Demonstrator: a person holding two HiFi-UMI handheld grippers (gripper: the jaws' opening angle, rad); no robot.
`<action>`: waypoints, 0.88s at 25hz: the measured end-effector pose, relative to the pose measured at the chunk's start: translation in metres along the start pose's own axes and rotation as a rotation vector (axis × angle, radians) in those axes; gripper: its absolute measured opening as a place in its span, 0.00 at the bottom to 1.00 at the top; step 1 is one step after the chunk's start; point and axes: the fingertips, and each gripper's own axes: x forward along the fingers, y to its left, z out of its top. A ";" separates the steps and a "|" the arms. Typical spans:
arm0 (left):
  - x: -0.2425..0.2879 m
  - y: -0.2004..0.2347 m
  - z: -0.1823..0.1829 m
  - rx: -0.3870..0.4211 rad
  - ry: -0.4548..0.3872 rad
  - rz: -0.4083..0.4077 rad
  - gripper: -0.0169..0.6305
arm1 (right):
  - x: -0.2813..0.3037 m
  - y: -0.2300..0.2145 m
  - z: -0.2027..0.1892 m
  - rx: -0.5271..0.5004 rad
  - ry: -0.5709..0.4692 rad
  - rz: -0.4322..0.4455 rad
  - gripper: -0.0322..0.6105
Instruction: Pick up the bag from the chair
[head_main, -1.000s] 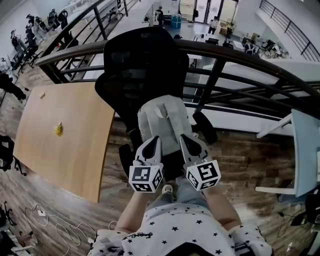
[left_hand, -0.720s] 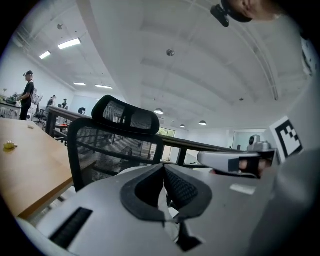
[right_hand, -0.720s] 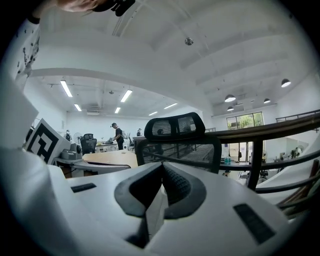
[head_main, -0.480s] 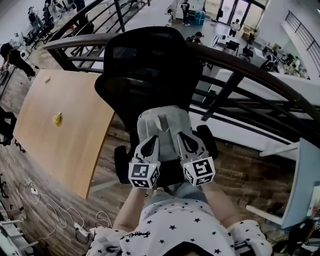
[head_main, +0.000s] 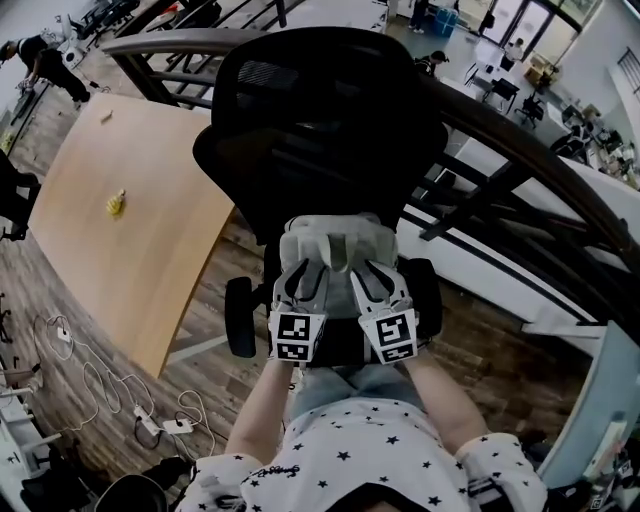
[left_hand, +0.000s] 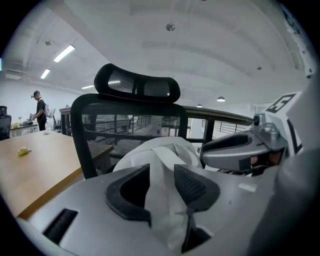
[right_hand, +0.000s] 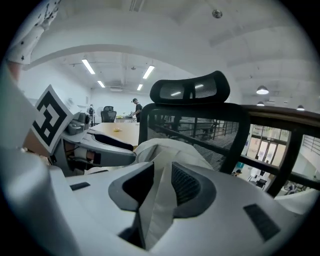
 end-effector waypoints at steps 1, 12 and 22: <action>0.003 0.001 -0.004 0.009 0.009 0.009 0.25 | 0.004 -0.001 -0.005 -0.011 0.007 0.004 0.21; 0.018 0.009 -0.019 0.101 0.025 0.135 0.25 | 0.027 -0.008 -0.019 -0.090 0.011 -0.037 0.23; 0.030 0.022 0.034 0.083 -0.126 0.104 0.25 | 0.042 -0.010 0.032 -0.049 -0.127 -0.002 0.23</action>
